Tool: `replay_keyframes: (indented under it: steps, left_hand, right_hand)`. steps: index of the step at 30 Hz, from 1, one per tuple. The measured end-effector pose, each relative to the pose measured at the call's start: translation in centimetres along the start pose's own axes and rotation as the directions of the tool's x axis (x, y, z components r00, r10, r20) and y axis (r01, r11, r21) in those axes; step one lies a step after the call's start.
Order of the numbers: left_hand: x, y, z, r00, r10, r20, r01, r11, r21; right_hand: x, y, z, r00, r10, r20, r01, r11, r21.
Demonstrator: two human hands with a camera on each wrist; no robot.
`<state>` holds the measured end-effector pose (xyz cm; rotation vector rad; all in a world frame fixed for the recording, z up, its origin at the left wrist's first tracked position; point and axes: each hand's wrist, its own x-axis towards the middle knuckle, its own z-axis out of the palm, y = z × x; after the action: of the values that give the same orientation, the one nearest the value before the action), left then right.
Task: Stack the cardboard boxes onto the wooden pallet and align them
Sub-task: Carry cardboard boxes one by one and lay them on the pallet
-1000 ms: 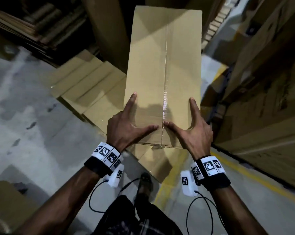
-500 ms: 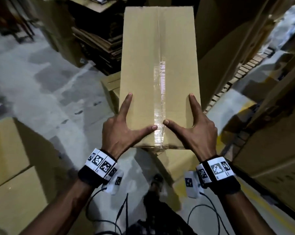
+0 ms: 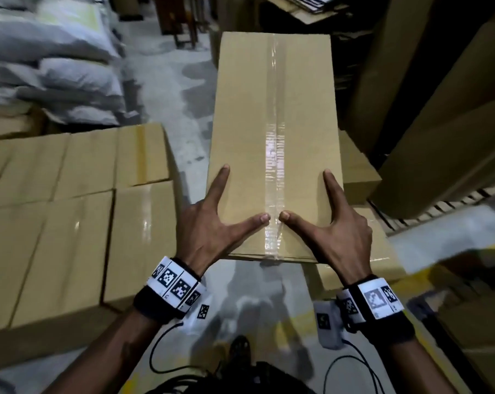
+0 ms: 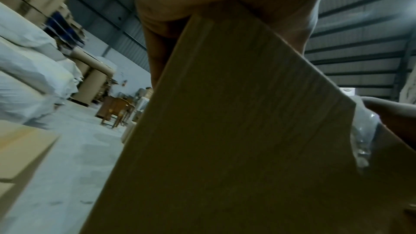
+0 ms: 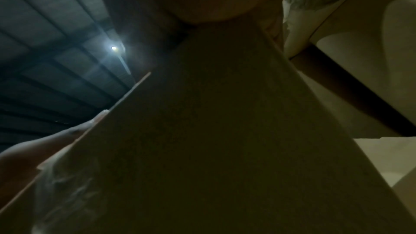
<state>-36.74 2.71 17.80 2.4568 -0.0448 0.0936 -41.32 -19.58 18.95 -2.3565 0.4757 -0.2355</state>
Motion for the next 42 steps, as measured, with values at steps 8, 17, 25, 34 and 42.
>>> replay_keyframes:
  steps: [8, 17, 25, 34, 42]
  left_hand:
    - [-13.5, -5.6, -4.4, 0.986, -0.116, -0.119, 0.125, 0.99, 0.07]
    - [-30.3, -14.2, -12.3, 0.93, -0.322, -0.175, 0.337, 0.939, 0.065]
    - [-39.6, -24.3, -20.2, 0.856, -0.451, -0.252, 0.479, 0.876, 0.056]
    - [-45.0, -41.2, -34.2, 0.822, -0.506, -0.262, 0.531, 0.846, 0.033]
    - [-45.0, -53.2, -43.4, 0.829, -0.513, -0.224, 0.546, 0.829, 0.122]
  right_hand:
    - [-11.7, -1.0, 2.0, 0.981, -0.153, 0.117, 0.146, 0.987, 0.07]
    - [-26.8, -4.2, 6.8, 0.886, -0.272, 0.376, 0.242, 0.962, 0.124]
    - [-37.5, -11.9, 14.7, 0.802, -0.338, 0.492, 0.329, 0.938, 0.109]
    - [-50.6, -25.6, 27.9, 0.777, -0.415, 0.473, 0.376, 0.909, 0.18]
    - [-57.2, -35.1, 37.3, 0.786, -0.367, 0.498, 0.316, 0.93, 0.188]
